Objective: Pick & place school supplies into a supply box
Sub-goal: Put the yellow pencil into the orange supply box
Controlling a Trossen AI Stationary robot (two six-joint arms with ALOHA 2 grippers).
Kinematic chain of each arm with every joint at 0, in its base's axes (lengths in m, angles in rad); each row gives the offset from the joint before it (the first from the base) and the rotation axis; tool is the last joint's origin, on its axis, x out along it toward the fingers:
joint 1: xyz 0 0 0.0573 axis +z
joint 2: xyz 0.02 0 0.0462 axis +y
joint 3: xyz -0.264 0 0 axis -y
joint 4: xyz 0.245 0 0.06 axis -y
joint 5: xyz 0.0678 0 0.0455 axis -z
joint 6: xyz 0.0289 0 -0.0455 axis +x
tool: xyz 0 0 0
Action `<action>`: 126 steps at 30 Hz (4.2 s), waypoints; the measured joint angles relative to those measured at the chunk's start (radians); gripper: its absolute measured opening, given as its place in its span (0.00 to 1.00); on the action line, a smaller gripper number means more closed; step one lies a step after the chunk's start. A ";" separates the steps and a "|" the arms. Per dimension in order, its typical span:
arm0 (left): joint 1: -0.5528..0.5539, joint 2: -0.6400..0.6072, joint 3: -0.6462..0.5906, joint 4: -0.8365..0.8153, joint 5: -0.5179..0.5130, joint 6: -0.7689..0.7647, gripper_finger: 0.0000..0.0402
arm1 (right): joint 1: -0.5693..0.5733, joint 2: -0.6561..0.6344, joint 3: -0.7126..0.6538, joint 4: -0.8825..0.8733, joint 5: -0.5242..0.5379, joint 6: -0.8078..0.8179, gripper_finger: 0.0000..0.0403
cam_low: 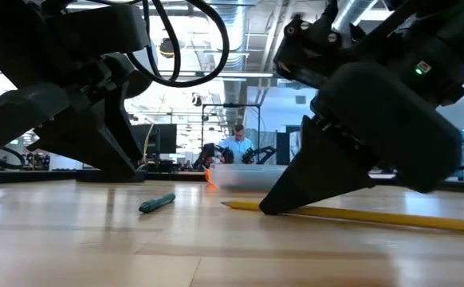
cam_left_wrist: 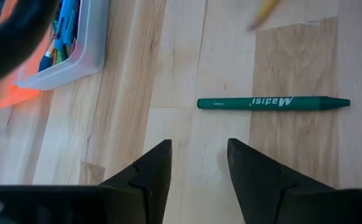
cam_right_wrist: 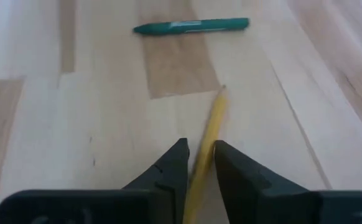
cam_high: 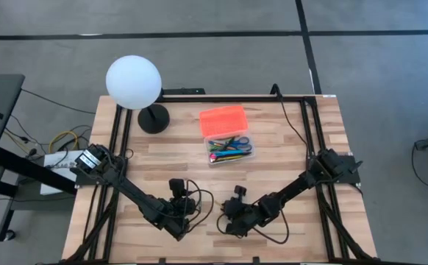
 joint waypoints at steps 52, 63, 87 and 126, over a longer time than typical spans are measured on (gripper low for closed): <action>0.000 0.000 0.000 0.000 -0.001 0.005 0.38 | -0.082 -0.045 0.207 -0.718 -0.393 -0.274 0.06; 0.000 0.000 0.000 0.000 -0.001 0.006 0.38 | -0.080 -0.045 0.207 -0.728 -0.355 -0.306 0.02; 0.000 0.000 0.000 0.000 -0.005 0.008 0.38 | -0.074 -0.049 0.229 -0.825 -0.228 -0.323 0.00; 0.003 0.000 -0.001 -0.010 -0.009 0.016 0.38 | -0.423 -0.053 0.304 -0.960 0.279 -0.504 0.00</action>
